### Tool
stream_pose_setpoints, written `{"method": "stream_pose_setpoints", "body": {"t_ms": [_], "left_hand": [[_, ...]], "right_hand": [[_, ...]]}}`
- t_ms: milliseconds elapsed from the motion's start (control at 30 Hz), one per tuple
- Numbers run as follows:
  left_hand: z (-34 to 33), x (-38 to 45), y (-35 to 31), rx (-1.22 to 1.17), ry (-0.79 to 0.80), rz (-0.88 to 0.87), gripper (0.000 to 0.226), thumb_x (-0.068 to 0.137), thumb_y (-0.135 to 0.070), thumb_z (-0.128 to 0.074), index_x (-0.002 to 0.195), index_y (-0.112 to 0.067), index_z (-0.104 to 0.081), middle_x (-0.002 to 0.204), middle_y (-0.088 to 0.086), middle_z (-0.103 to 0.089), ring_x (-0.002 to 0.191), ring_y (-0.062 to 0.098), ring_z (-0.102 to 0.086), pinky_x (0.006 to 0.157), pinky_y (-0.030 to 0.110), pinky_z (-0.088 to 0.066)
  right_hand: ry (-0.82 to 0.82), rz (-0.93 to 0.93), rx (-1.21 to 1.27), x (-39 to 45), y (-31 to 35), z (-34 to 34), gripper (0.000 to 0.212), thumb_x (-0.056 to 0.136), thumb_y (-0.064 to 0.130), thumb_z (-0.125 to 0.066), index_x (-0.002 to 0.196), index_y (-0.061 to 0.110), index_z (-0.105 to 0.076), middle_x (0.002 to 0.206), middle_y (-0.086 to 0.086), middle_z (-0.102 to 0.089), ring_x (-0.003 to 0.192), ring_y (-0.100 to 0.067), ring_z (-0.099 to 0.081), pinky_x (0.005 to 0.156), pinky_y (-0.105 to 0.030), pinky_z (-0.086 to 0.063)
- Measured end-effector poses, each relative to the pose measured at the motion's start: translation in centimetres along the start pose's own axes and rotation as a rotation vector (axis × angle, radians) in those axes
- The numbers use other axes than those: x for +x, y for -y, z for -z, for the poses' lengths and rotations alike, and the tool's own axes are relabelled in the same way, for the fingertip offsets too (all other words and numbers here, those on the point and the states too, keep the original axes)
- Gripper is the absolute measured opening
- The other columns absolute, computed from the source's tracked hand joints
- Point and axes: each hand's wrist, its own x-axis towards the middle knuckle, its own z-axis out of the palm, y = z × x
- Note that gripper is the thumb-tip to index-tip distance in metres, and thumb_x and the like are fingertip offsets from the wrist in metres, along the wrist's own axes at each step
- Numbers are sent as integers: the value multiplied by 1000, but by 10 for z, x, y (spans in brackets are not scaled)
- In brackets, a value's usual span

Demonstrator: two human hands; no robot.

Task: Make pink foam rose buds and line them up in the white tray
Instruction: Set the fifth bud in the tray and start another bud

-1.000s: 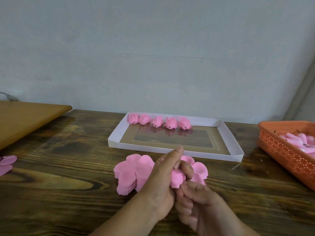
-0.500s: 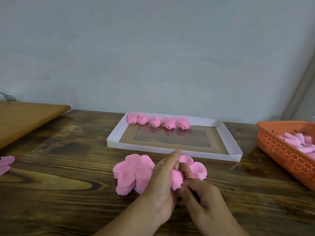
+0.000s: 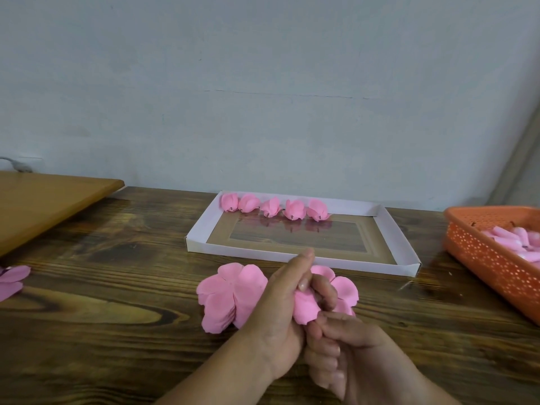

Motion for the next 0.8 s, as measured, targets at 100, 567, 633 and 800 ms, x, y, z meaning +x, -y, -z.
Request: {"method": "stream_pose_setpoints", "body": {"t_ms": [100, 567, 633, 800], "left_hand": [[2, 4, -1, 52, -66, 9, 53, 84, -51, -64, 43, -23, -45, 61, -1, -65, 52, 14, -56, 45, 19, -36], [-3, 6, 13, 215, -43, -168, 51, 79, -62, -55, 46, -25, -46, 112, -7, -78, 102, 4, -73, 89, 39, -57], [-3, 6, 14, 211, -28, -169, 50, 78, -63, -55, 47, -24, -47, 113, -7, -78, 100, 5, -74, 84, 35, -57], [-2, 7, 16, 201, -16, -174, 51, 80, -64, -54, 48, -24, -48, 114, -9, -77, 94, 6, -76, 72, 28, -62]], "right_hand": [[-124, 154, -279, 4, -3, 5, 20, 75, 21, -64, 63, 8, -71, 51, -11, -47, 42, -17, -42, 40, -22, -34], [-362, 564, -537, 0, -6, 7, 28, 74, -15, -75, 95, 5, -72, 83, -24, -74, 78, -38, -72, 72, -42, -62], [-390, 600, -522, 0, -6, 5, 30, 72, -12, -78, 93, 9, -73, 82, -25, -73, 80, -50, -68, 77, -55, -58], [-330, 566, -414, 1, -6, 4, 21, 63, 14, -78, 84, 17, -76, 82, -22, -75, 77, -30, -75, 65, -35, -62]]}}
